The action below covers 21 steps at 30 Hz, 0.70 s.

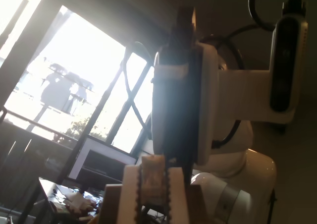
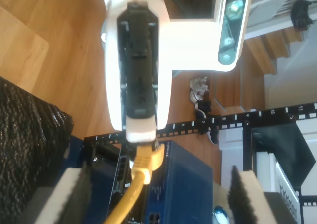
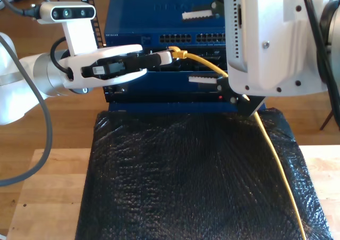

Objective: Grab the cable and plug it in

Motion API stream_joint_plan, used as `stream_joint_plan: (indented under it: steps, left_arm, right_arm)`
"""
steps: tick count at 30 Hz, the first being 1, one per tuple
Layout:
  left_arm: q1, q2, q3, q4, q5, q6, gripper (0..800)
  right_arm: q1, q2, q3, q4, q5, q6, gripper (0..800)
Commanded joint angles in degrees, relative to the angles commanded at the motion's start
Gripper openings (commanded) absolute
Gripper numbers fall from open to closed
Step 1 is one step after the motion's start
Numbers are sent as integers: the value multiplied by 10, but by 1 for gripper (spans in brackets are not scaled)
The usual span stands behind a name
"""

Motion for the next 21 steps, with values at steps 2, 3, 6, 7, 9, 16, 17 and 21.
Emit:
stream_joint_plan:
  steps: [2, 3, 6, 7, 9, 16, 17, 21]
  left_arm:
    - [0, 0, 1, 0, 1, 0, 3]
    - [1, 0, 1, 0, 2, 0, 3]
    - [0, 0, 1, 0, 2, 0, 3]
    - [0, 1, 3, 0, 2, -1, 3]
    - [0, 1, 3, 0, 2, -1, 3]
    - [0, 1, 4, 1, 8, -10, 3]
    - [0, 1, 4, 1, 10, -14, 3]
    - [0, 1, 4, 0, 10, -18, 3]
  right_arm:
    - [0, 0, 0, 0, -1, 1, 563]
    - [0, 0, 0, 0, -2, 1, 554]
    - [0, 0, 0, 0, -4, 2, 536]
    - [0, 0, 0, 0, -6, 2, 530]
    - [0, 0, 1, 0, -8, 2, 519]
    - [1, 1, 9, 0, -11, 3, 488]
    - [1, 1, 10, 0, -14, 3, 483]
    - [2, 1, 13, 1, -20, 3, 482]
